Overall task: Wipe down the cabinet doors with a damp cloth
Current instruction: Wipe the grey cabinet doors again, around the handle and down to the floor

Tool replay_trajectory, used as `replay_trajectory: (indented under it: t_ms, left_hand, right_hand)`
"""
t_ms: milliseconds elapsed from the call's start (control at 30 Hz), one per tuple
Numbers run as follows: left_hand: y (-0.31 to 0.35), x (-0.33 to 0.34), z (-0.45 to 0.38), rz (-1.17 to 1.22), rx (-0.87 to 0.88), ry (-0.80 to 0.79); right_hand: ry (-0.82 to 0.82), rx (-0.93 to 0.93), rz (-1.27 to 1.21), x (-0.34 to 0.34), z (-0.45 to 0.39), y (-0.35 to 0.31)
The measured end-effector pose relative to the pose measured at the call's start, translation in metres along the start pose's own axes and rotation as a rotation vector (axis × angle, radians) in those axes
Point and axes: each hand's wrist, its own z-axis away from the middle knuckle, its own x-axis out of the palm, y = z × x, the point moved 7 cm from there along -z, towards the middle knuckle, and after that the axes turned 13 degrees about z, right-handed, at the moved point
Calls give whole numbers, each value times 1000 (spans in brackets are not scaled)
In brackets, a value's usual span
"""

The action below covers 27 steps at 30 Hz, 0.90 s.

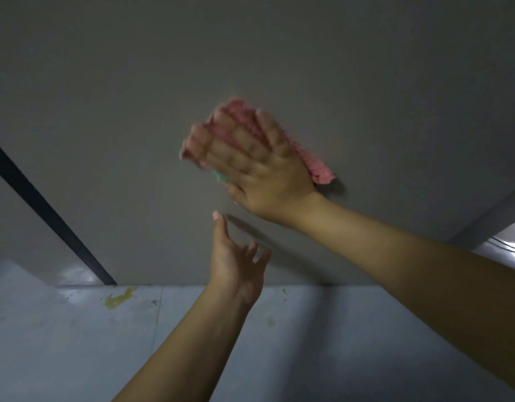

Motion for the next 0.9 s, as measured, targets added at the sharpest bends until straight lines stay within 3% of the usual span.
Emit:
replay_trajectory:
  t_ms: [100, 200, 333, 467, 533, 600, 700, 767, 900]
  left_hand:
    - [-1, -2, -4, 11, 10, 10]
    - [-7, -1, -3, 21, 10, 2]
    - [-15, 2, -2, 1, 15, 17]
    - [-21, 8, -7, -4, 6, -7]
    - [-22, 8, -6, -1, 7, -12]
    - [-24, 4, -4, -2, -2, 0]
    - [-29, -9, -5, -18, -14, 36]
    - [-32, -16, -9, -41, -7, 58]
    - [-46, -17, -11, -92, -8, 61]
  right_hand:
    - [-34, -220, -35, 10, 41, -12]
    - [-118, -242, -30, 15, 112, 14]
    - [-174, -5, 124, 10, 168, 70]
    - [-144, 286, 89, 1, 128, 89]
    - [-118, 339, 46, 2, 102, 82]
    - [-85, 247, 28, 9, 93, 59]
    - [-96, -141, -95, 30, 134, -2]
    - [-186, -370, -161, 37, 179, -30]
    - [-302, -397, -251, 35, 237, -9]
